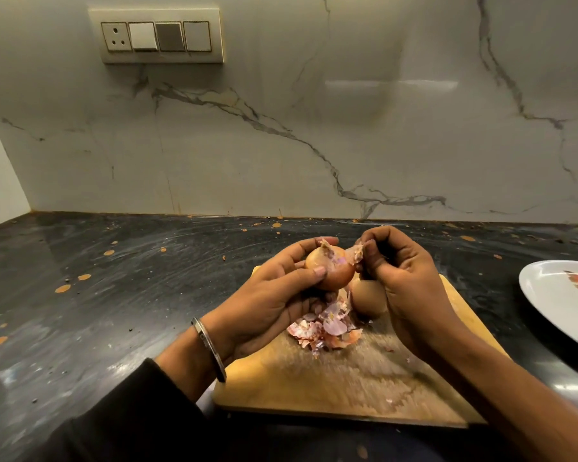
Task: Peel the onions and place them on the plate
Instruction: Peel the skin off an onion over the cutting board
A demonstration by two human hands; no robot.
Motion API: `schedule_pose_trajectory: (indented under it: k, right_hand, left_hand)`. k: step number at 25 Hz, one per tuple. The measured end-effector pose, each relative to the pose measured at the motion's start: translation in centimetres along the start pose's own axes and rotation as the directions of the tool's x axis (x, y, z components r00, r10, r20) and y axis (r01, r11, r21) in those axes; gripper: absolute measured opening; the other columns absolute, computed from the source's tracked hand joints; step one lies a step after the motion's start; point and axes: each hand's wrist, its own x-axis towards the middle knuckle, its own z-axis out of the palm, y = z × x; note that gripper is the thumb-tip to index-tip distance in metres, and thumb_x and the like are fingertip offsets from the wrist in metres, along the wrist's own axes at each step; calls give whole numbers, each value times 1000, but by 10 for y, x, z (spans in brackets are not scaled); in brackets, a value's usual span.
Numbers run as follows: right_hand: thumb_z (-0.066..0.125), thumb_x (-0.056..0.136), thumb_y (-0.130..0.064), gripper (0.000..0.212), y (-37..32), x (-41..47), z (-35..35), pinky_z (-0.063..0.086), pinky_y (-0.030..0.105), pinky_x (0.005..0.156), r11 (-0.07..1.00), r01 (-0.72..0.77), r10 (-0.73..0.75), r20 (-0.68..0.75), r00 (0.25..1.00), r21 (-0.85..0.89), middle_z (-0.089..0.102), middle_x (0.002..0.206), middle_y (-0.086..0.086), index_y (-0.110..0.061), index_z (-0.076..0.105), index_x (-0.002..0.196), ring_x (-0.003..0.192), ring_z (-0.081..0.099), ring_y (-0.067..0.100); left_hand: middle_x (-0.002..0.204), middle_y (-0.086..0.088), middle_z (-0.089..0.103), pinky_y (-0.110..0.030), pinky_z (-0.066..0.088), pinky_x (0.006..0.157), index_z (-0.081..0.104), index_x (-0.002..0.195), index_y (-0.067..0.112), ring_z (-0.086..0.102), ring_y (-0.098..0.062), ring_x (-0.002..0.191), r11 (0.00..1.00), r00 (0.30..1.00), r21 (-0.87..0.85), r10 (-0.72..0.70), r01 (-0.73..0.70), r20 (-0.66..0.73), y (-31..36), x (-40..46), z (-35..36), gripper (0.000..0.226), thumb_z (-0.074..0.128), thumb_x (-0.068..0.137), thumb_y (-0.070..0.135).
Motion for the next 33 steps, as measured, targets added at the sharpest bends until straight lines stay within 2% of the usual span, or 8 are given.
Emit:
schedule_pose_trajectory:
  k: [5,12,15,19,23,25,28,33]
  right_hand:
    - [48,103,-11,16,1,5,-7,54,23,59,998,10,-14,-66,998,-56,73,82,2,-11,62,95,74,70,14]
    - [59,99,-14,8,2,2,-9,58,28,59,958,38,-64,-83,994,-284,72,77,2,-12,64,93,68,72,16]
    - [65,94,-14,8,1,-2,-7,56,30,57,836,143,-138,49,989,-530,69,72,1,-20,64,98,64,67,14]
    - [68,92,-16,7,-1,-5,-3,52,26,59,739,249,-114,248,962,-626,67,76,-11,-19,73,96,65,62,6]
    - [70,90,-14,10,-3,-6,-5,56,26,61,763,262,-135,250,959,-591,70,86,-10,-18,75,98,76,66,5]
    - [69,90,-14,10,-5,-5,-6,55,21,63,790,266,-195,185,963,-552,71,86,-11,-20,73,97,79,67,5]
    - [70,89,-24,18,-10,-3,-8,56,19,77,882,248,-206,145,968,-401,73,95,-9,-21,72,106,93,70,8]
    - [75,81,-15,13,-11,-3,-5,57,26,79,880,300,-245,189,951,-369,72,94,-5,-15,77,94,93,69,14]
  left_hand:
    - [119,-25,62,-28,55,65,44,140,11,62,-29,87,998,999,-63,20,-23,-42,2,3,-7,53,57,89,9]
    - [100,-7,70,-23,41,56,54,130,10,56,-13,71,998,993,-28,61,-65,-103,4,3,-10,41,56,90,18]
    - [110,-7,70,-25,48,64,56,132,17,63,-14,82,998,993,26,64,-62,-102,3,3,-12,44,60,88,18]
    - [116,-6,69,-35,55,84,60,130,23,63,-24,105,997,995,43,60,-57,-74,0,5,-13,40,58,90,21]
    - [115,-9,69,-22,56,65,59,131,21,68,-17,93,998,996,-45,46,-49,-80,3,4,-11,38,54,94,21]
    - [118,-9,68,-26,59,69,61,129,22,67,-20,98,999,994,-6,45,-46,-102,3,5,-13,38,56,92,25]
    - [120,-11,68,-42,57,90,60,130,22,65,-34,107,997,997,74,28,-22,-77,0,4,-14,39,60,91,26]
    - [116,-17,69,-36,60,85,53,131,13,70,-31,98,995,998,85,-57,56,3,-3,2,-7,47,66,86,23]
